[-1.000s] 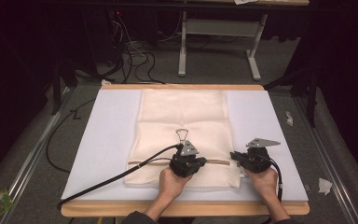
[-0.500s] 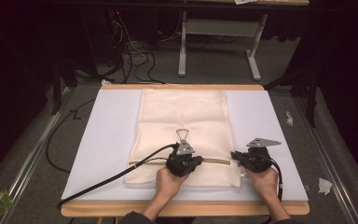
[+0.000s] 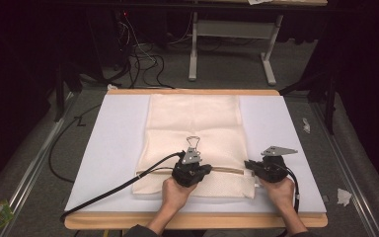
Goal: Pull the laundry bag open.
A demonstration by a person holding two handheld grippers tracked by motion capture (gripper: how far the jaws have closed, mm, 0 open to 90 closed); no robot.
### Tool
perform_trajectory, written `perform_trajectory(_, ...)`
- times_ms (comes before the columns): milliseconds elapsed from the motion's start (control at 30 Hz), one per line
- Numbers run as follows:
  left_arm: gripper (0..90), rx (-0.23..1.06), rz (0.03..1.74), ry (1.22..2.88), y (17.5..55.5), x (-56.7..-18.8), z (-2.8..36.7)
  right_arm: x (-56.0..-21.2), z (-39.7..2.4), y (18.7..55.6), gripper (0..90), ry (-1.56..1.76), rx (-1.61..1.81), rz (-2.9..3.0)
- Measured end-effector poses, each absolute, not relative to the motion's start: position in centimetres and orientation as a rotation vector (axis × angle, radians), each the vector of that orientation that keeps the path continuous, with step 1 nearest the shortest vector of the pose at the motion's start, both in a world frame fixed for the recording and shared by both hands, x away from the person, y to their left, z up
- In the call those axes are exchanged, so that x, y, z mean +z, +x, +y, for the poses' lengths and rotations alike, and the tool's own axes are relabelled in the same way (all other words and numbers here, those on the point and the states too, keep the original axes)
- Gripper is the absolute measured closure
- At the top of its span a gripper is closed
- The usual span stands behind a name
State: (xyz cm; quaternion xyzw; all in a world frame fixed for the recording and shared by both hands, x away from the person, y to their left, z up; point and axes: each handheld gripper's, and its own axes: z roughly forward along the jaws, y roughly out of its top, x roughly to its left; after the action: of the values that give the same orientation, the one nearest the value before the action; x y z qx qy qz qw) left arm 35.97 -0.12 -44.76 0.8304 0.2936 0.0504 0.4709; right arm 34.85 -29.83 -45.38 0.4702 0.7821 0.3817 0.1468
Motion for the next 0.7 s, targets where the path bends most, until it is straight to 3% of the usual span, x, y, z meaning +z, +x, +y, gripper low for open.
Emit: perform_trajectory(700,86.9,0.139,0.732,2.012,35.7,-44.6,1.3,-45.5,-29.7,34.8,87.9,1.346,1.088,2.250)
